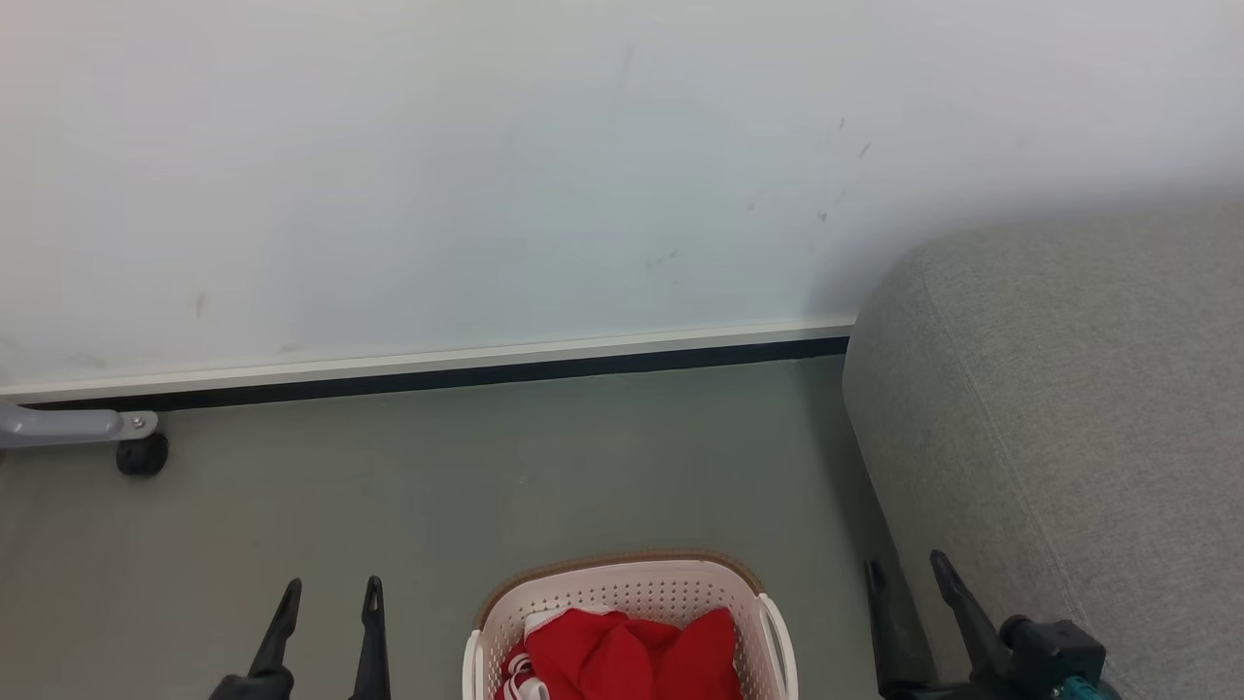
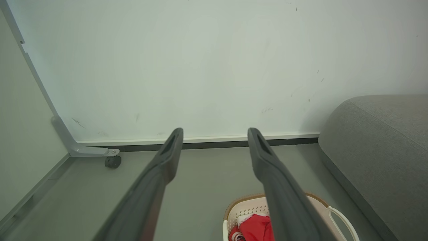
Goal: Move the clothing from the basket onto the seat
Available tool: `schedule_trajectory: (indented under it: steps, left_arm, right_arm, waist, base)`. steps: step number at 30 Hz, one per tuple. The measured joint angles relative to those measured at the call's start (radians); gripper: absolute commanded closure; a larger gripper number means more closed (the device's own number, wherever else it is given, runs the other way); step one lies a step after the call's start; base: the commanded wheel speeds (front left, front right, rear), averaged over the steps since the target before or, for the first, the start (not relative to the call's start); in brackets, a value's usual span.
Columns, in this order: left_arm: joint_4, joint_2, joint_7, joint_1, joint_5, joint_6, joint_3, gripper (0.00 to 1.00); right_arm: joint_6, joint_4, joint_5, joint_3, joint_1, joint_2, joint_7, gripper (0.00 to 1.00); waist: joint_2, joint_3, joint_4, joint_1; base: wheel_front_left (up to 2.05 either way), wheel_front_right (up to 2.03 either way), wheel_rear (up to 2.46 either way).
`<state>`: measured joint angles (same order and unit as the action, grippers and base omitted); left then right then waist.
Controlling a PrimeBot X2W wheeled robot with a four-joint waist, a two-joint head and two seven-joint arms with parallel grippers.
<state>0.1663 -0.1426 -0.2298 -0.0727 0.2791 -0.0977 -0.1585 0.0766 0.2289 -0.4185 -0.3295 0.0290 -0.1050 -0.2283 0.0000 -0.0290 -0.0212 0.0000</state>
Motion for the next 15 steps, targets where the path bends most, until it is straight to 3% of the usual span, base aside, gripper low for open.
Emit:
schedule_trajectory:
  steps: [7, 15]
  left_arm:
    - [-0.005, -0.005, -0.023, -0.017, -0.093, -0.009, -0.01, 0.0]
    - [-0.004, -0.006, -0.023, -0.017, -0.095, -0.009, -0.007, 0.0]
  right_arm:
    - [0.008, -0.001, 0.084, -0.025, 0.0, -0.003, -0.021, 0.0]
    - [0.008, 0.0, 0.086, -0.023, 0.0, -0.003, -0.021, 0.0]
  waist:
    - [0.0, -0.002, -0.003, 0.0]
    - [0.0, -0.001, -0.004, 0.0]
  base:
    - [0.0, 0.0, 0.0]
    - [0.0, 0.0, 0.0]
